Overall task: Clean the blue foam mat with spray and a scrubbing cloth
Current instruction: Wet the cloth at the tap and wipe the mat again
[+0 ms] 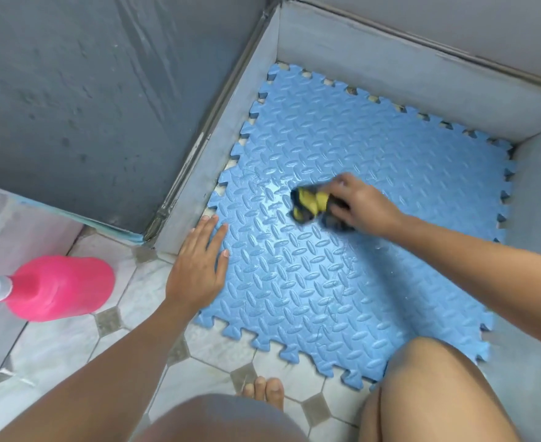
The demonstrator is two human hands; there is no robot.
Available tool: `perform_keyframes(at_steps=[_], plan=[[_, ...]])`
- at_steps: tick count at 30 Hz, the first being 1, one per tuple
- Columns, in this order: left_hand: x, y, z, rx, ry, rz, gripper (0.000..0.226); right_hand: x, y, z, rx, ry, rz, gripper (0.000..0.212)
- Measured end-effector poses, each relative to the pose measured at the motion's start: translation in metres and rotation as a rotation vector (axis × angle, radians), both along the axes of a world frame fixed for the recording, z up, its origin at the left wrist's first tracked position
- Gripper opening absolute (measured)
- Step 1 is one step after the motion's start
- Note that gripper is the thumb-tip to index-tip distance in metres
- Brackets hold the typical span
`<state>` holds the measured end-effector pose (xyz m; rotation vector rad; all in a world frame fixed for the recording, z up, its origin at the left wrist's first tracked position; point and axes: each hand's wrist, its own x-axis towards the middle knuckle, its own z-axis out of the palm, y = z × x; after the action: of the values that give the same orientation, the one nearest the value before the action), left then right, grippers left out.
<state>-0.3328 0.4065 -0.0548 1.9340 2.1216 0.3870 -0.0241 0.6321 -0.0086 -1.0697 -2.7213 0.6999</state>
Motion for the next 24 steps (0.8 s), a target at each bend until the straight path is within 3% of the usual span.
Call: perform_keyframes(at_steps=[4,6,8,13,17,20,24], plan=[[0.001,0.000,0.002,-0.012,0.002,0.008,0.054,-0.036,0.090,-0.007,0.034,0.092,-0.755,0.034],[0.002,0.000,0.002,-0.014,-0.002,0.009,0.054,-0.064,0.108,-0.010,0.008,0.130,-1.003,0.033],[0.001,0.001,0.001,-0.013,-0.006,0.005,0.054,-0.099,0.106,-0.008,0.030,0.108,-0.951,0.032],[0.002,0.000,0.004,-0.010,-0.029,0.012,0.052,-0.178,0.023,-0.003,0.064,0.096,-0.265,0.033],[0.001,0.001,0.004,0.004,-0.027,-0.004,0.052,-0.163,-0.041,-0.003,0.077,0.078,0.009,0.037],[0.002,0.000,0.007,-0.009,-0.029,0.005,0.052,-0.110,-0.050,0.001,0.068,0.048,0.011,0.038],[0.004,0.001,0.011,-0.026,-0.010,-0.002,0.054,-0.002,-0.024,0.006,0.059,-0.019,-0.400,0.039]])
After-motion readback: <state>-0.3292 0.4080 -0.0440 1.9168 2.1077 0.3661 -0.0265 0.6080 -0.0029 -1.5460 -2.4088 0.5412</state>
